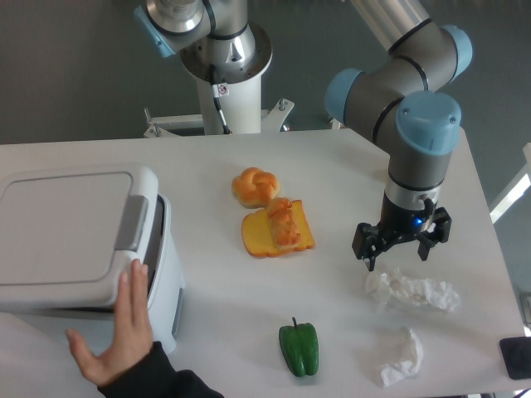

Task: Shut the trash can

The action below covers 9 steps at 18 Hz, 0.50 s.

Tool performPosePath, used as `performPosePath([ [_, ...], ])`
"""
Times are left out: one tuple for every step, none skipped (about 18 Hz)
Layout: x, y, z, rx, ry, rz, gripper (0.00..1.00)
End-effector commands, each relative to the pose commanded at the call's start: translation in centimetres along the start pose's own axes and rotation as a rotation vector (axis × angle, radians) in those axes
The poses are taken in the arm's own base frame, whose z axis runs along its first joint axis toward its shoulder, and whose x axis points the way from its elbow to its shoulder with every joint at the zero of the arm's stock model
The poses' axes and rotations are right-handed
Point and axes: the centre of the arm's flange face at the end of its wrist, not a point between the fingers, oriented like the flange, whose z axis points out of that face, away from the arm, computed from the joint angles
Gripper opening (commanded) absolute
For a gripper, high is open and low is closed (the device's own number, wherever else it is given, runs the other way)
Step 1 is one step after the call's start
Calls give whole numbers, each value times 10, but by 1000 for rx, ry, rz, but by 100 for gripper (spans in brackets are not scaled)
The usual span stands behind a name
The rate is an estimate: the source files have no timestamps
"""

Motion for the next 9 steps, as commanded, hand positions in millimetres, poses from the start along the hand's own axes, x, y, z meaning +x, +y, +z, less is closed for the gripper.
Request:
performPosePath([
  [0, 0, 1, -5, -6, 0, 100],
  [4, -1, 5, -10, -5, 5, 100],
  [5, -1, 5, -10, -5, 7, 100],
  [5, -1, 5, -10, -5, 7, 100],
  [5, 0, 5, -12, -4, 5, 100],
  [5, 0, 5, -12, -4, 7, 100],
  [5, 0, 6, -13, -3, 5, 100],
  [5, 0, 6, -13, -3, 5, 100],
  [5, 0, 6, -13, -3, 5, 100],
])
